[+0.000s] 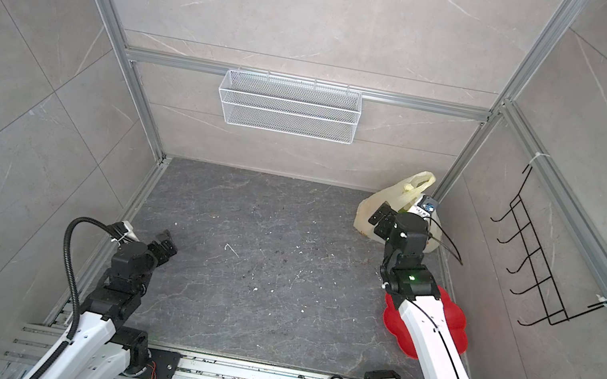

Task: Take the fake fruits out of the plastic bag
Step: 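Reach the right gripper to the cream bag's handles and grasp them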

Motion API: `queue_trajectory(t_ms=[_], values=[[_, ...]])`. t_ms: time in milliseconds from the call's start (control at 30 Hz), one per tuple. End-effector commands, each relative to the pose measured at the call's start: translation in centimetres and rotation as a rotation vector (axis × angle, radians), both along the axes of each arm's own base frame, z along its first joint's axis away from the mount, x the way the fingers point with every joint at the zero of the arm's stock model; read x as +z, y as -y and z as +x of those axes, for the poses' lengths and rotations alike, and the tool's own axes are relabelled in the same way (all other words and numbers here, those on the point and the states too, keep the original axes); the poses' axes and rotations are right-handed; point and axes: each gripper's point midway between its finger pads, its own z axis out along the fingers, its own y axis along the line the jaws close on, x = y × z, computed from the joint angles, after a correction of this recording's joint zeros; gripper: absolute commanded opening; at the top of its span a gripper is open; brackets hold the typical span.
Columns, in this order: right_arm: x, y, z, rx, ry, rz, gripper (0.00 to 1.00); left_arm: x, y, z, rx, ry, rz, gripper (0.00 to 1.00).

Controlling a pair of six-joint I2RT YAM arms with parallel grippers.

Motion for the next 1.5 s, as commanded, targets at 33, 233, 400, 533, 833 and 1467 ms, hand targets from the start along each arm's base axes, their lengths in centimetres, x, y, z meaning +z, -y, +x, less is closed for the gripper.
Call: queue_trajectory(t_ms=[33, 233, 400, 533, 833, 1467], values=[[-0.4, 1.5, 1.3, -0.093, -0.100, -0.081, 1.00, -0.4, 2.6, 0.4, -0.156, -0.088, -0.006, 1.00], [-0.7, 2.5, 5.0, -0.163, -0.138, -0.141, 1.00, -1.1, 3.9, 0.8, -0.217, -0.099, -0.018, 1.00], [-2.8, 4.0, 7.3, -0.229, -0.190, -0.132, 0.99, -1.1, 4.0, 0.9, -0.222, -0.091, -0.025, 1.00], [-4.1, 4.3, 9.2, -0.229, -0.211, -0.119, 0.95, -1.2, 4.2, 1.1, -0.222, -0.088, -0.039, 1.00], [-5.4, 3.1, 12.6, -0.148, -0.228, -0.092, 0.28, -1.6, 4.4, 1.1, -0.226, -0.086, -0.061, 1.00], [-1.1, -15.2, 7.0, 0.367, -0.176, -0.088, 0.00, -1.9, 4.0, 0.9, -0.195, -0.097, -0.074, 1.00]])
